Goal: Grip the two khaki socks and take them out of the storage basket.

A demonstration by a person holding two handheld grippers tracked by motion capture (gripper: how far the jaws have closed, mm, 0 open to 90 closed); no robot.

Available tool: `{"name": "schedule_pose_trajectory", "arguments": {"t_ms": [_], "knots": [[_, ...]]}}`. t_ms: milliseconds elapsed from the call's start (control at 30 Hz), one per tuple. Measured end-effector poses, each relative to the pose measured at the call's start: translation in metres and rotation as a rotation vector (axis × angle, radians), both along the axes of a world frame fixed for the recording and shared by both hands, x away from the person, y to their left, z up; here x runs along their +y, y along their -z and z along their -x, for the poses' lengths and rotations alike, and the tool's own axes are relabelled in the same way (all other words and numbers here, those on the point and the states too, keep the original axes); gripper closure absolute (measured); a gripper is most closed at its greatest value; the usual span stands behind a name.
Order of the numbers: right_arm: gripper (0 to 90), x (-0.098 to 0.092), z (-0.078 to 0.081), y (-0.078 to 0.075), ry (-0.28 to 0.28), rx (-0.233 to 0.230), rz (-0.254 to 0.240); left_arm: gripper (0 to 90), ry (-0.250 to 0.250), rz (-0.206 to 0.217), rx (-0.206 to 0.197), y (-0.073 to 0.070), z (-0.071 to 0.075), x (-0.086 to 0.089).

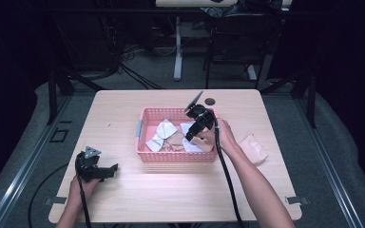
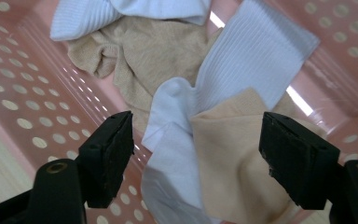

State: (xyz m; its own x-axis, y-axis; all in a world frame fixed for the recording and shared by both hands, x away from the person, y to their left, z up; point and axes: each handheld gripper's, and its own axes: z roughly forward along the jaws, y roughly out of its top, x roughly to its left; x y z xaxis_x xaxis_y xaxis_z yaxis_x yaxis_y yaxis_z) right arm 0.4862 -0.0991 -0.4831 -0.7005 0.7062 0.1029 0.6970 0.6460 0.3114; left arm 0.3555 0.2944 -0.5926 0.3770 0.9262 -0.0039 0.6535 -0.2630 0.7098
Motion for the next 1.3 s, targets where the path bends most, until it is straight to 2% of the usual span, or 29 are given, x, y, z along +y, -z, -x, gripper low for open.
{"name": "schedule_pose_trajectory", "arguments": {"t_ms": [167,300,467,567,667,833,900,967,1033,1067,1200,1300], "knots": [[37.4,0.004,-0.004,0.009,0.0,0.023,0.023,0.0,0.0,-0.001,0.001,0.0,0.0,0.0],[44.9,0.008,-0.006,0.019,0.002,0.026,0.079,0.0,0.005,-0.002,0.008,-0.001,0.0,0.0],[49.3,0.008,-0.01,0.03,0.025,0.057,0.105,0.0,0.001,-0.002,0.002,0.0,0.0,0.0],[51.4,0.011,-0.011,0.034,0.031,0.058,0.118,0.0,0.0,-0.002,0.002,0.0,0.0,0.0],[58.2,0.012,-0.013,0.039,0.036,0.047,0.139,0.0,0.0,-0.001,0.002,0.0,0.0,0.0],[73.5,0.009,-0.015,0.041,0.053,0.057,0.129,0.0,0.001,-0.002,0.001,0.0,0.0,0.0],[76.3,0.007,-0.015,0.04,0.056,0.057,0.122,0.0,0.001,-0.002,0.001,0.0,0.0,0.0],[77.0,0.006,-0.015,0.038,0.056,0.058,0.124,0.0,0.001,-0.002,0.0,0.0,0.0,0.0],[76.6,0.004,-0.014,0.037,0.069,0.052,0.099,0.0,0.001,-0.002,0.002,0.0,0.0,0.0],[76.6,0.002,-0.014,0.035,0.062,0.057,0.107,0.0,0.001,-0.002,0.002,0.0,0.0,0.0],[76.4,-0.002,-0.014,0.034,0.073,0.062,0.083,0.0,0.001,-0.003,0.002,0.0,0.0,0.0],[79.6,-0.003,-0.013,0.033,0.072,0.066,0.089,0.0,0.001,-0.002,0.001,0.0,0.0,0.0]]}}
